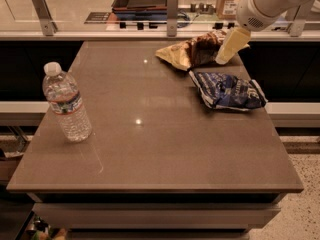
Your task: Move brown chip bag near water bottle
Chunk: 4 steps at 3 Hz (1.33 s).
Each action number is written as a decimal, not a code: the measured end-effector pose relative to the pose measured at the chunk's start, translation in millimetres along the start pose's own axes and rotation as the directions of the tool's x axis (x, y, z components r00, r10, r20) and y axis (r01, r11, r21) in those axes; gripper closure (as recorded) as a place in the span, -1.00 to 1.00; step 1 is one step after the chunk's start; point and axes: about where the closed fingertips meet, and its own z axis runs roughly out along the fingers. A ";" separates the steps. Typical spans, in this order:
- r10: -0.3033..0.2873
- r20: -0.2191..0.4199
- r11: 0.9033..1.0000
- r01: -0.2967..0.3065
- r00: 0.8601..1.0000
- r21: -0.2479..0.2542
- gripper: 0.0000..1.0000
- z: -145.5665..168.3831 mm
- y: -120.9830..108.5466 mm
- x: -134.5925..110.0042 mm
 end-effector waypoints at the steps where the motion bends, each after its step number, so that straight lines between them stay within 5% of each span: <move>1: -0.010 -0.010 1.000 0.010 1.000 0.014 -1.00 3.1 0.1 -2.5; 4: -0.136 -0.049 0.991 0.136 0.989 -0.012 -1.00 68.7 -5.4 -8.2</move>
Offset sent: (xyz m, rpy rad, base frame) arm 0.0332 0.0172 -0.0323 -0.1587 -0.0200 0.0270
